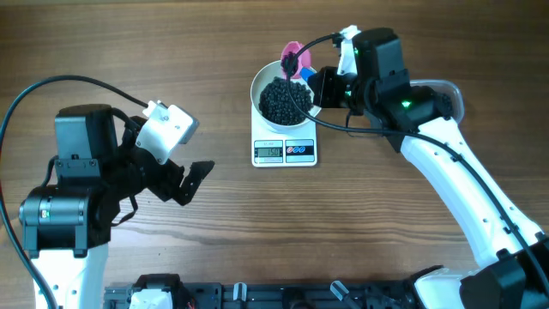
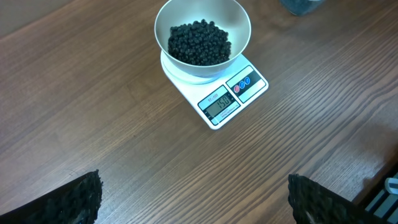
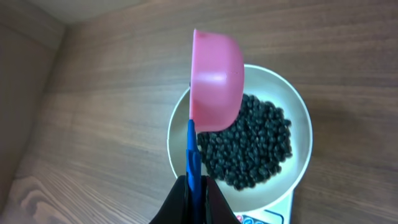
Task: Scoop item into bowl and weigh 150g on scale
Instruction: 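Tilt the scoop gradually to trickle beans into the white bowl, then move the scoop right back over the bean tub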
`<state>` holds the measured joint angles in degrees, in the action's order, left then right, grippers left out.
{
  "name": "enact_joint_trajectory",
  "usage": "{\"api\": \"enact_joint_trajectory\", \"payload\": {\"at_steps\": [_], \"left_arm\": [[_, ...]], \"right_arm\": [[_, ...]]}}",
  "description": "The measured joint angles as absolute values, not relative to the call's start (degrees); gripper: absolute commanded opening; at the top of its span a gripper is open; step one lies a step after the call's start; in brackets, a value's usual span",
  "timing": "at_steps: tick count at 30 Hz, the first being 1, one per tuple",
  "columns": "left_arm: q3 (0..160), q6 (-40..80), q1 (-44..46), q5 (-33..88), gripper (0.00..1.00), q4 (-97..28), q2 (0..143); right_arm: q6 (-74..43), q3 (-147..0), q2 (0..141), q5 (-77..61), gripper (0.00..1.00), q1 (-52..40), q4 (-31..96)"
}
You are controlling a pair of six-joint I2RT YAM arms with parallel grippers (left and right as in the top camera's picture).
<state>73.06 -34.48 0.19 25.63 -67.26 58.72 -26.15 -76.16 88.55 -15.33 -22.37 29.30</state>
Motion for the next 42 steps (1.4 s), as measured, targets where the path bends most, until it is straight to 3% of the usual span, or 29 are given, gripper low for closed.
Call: {"api": "enact_joint_trajectory", "payload": {"at_steps": [31, 42], "left_arm": [[73.1, -34.5, 0.2, 25.6, 1.00, -67.3, 58.7], [73.1, -34.5, 0.2, 25.6, 1.00, -67.3, 58.7]], "right_arm": [[-27.9, -76.2, 88.6, -14.7, 0.04, -22.1, 25.0], [-29.6, -76.2, 88.6, -13.8, 0.04, -13.2, 23.5]]}}
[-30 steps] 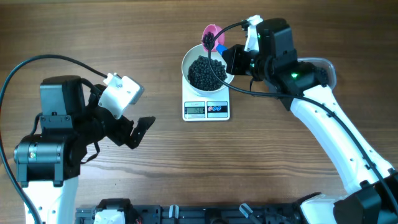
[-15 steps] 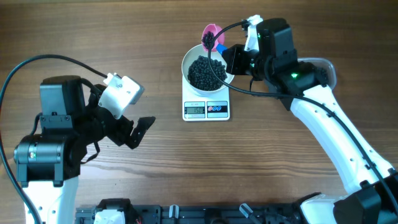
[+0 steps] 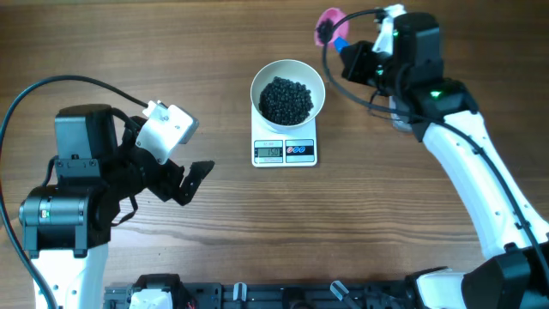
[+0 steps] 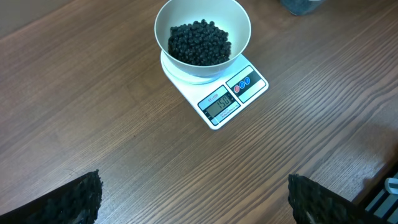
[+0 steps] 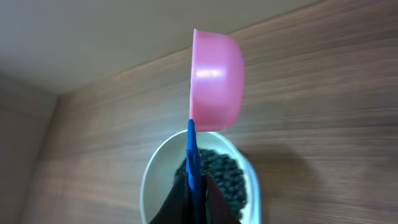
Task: Scoop item into bowl and weigh 150g on scale
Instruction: 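Move the scoop right back over the bean tub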
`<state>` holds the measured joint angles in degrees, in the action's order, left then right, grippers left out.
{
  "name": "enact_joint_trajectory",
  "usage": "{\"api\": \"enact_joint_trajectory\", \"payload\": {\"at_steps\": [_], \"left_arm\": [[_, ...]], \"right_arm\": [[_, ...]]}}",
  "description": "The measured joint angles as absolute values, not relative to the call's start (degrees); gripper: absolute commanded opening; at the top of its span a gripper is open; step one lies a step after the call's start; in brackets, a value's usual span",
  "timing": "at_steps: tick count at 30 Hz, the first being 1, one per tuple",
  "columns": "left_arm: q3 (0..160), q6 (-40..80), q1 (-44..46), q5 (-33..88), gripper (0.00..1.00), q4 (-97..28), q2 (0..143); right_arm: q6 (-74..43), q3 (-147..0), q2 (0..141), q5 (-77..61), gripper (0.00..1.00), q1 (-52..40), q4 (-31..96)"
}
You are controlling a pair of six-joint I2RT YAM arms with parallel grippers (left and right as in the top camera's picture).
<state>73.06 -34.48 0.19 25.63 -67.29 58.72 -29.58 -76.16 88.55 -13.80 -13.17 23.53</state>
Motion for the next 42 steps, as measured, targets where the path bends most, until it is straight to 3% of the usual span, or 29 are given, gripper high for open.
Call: {"api": "enact_joint_trajectory", "payload": {"at_steps": [31, 42], "left_arm": [[73.1, -34.5, 0.2, 25.6, 1.00, -67.3, 58.7], [73.1, -34.5, 0.2, 25.6, 1.00, -67.3, 58.7]], "right_arm": [[-22.4, -76.2, 88.3, -13.4, 0.04, 9.8, 50.6], [-13.8, -76.2, 88.0, -6.0, 0.04, 10.2, 53.6]]}}
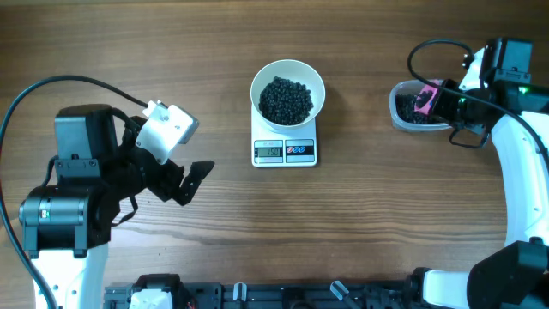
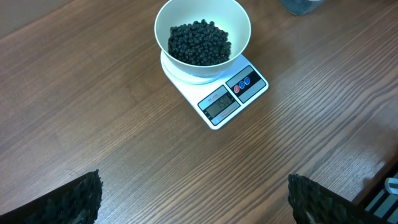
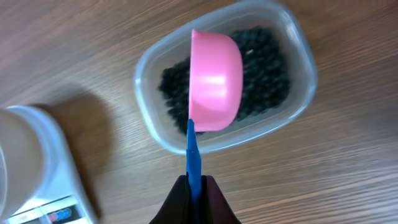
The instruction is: Scoop item into bowl and weigh 150g on scale
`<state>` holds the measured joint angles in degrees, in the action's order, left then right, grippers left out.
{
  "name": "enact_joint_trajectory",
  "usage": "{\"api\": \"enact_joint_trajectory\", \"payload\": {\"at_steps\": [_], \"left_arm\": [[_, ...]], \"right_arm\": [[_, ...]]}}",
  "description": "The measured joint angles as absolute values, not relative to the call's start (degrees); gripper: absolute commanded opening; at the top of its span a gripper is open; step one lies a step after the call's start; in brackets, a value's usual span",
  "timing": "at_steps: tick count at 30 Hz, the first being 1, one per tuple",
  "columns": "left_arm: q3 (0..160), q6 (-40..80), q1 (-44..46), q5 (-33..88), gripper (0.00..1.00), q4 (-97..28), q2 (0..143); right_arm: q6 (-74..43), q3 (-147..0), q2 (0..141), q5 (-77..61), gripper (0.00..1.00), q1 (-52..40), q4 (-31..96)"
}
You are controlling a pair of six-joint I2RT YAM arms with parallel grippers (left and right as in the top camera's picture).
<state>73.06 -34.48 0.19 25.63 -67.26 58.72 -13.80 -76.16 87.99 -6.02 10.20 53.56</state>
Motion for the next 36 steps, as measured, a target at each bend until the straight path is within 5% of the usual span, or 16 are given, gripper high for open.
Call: {"api": "enact_joint_trajectory", "payload": {"at_steps": [17, 36], "left_arm": [[73.1, -34.5, 0.2, 25.6, 1.00, -67.3, 58.7], [73.1, -34.5, 0.2, 25.6, 1.00, -67.3, 58.7]], "right_arm": [[-6.0, -76.2, 87.9, 18.6, 0.04, -0.6, 53.8], [-0.6, -76.2, 87.9, 21.8, 0.04, -1.0, 51.0]]}}
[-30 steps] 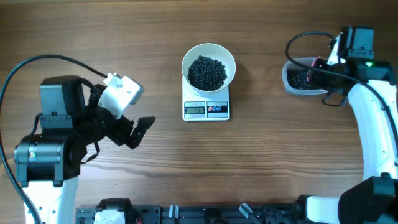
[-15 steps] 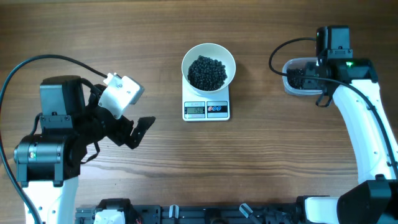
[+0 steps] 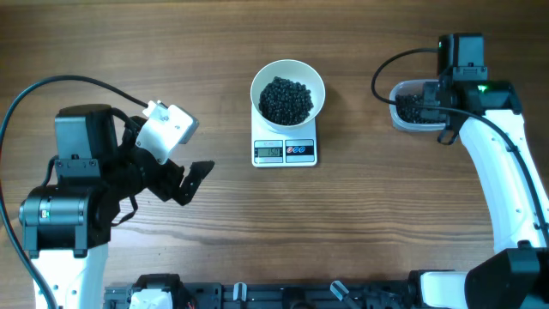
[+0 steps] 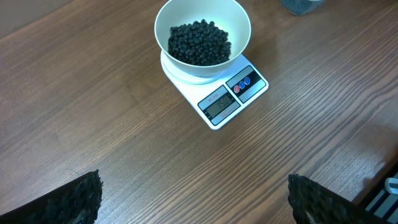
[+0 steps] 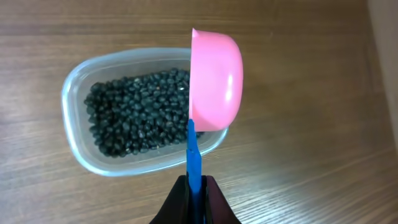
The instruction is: Scoop item into bowl and weigh 150g on scale
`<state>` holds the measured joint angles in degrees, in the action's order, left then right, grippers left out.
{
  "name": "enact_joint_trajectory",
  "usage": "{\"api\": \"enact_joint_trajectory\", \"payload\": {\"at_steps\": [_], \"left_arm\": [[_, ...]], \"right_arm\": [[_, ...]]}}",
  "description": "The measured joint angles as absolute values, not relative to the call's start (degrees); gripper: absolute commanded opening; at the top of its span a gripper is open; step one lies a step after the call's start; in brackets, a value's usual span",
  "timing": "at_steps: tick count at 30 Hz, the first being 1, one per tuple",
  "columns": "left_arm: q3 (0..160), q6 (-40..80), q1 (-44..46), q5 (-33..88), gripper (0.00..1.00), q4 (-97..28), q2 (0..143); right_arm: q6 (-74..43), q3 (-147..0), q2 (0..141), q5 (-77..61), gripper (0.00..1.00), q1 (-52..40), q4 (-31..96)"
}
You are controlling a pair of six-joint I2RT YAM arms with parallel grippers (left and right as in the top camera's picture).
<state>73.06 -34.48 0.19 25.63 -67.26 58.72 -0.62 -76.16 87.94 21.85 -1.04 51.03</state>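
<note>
A white bowl (image 3: 287,90) of black beans stands on the small white scale (image 3: 286,151); both also show in the left wrist view, bowl (image 4: 202,38) and scale (image 4: 225,98). At the back right sits a clear tub (image 3: 415,107) of black beans, seen as tub (image 5: 134,112) in the right wrist view. My right gripper (image 5: 194,186) is shut on the blue handle of a pink scoop (image 5: 214,79), whose cup hangs edge-on over the tub's right end. My left gripper (image 4: 193,199) rests open at the left, away from the scale.
The wooden table (image 3: 360,223) carries the scale at centre and the tub at the back right. A black rail (image 3: 283,296) runs along the front edge. A black cable (image 3: 51,90) loops above the left arm.
My right gripper has turned about over the tub, so the tub now lies lengthwise to the left under the scoop. The left arm, bowl and scale are unchanged.
At first my right gripper held the pink scoop over the bowl on the scale. Then the scoop was behind and to the right of the bowl. After that it was over the bean tub at the right, where it still is, turned differently.
</note>
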Motion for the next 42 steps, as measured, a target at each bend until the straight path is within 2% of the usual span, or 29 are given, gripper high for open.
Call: {"api": "enact_joint_trajectory", "payload": {"at_steps": [6, 10, 14, 21, 26, 29, 33, 35, 39, 42], "left_arm": [[73.1, -34.5, 0.2, 25.6, 1.00, -67.3, 58.7], [73.1, -34.5, 0.2, 25.6, 1.00, -67.3, 58.7], [73.1, -34.5, 0.2, 25.6, 1.00, -67.3, 58.7], [73.1, -34.5, 0.2, 25.6, 1.00, -67.3, 58.7], [73.1, -34.5, 0.2, 25.6, 1.00, -67.3, 58.7], [73.1, -34.5, 0.2, 25.6, 1.00, -67.3, 58.7], [73.1, -34.5, 0.2, 25.6, 1.00, -67.2, 58.7], [73.1, -34.5, 0.2, 25.6, 1.00, -67.2, 58.7], [73.1, -34.5, 0.2, 25.6, 1.00, -67.3, 58.7], [73.1, -34.5, 0.2, 25.6, 1.00, -67.3, 58.7]], "right_arm": [[1.1, -76.2, 87.9, 21.8, 0.04, -1.4, 51.2], [-4.2, -76.2, 87.9, 21.4, 0.04, -1.4, 50.2], [-6.7, -76.2, 86.2, 13.7, 0.04, -1.1, 50.6], [-10.0, -76.2, 73.1, -8.6, 0.04, 6.9, 56.9], [-17.8, -76.2, 58.9, -13.4, 0.04, 8.0, 58.4], [-24.0, -76.2, 51.0, -14.0, 0.04, 8.0, 63.2], [-32.9, -76.2, 45.1, -11.6, 0.04, 8.0, 79.3], [-36.8, -75.8, 43.3, -10.0, 0.04, 8.0, 82.7], [-41.1, -65.1, 38.4, -9.2, 0.04, 8.0, 77.5], [-42.9, -52.4, 36.5, -13.4, 0.04, 8.1, 64.8]]}}
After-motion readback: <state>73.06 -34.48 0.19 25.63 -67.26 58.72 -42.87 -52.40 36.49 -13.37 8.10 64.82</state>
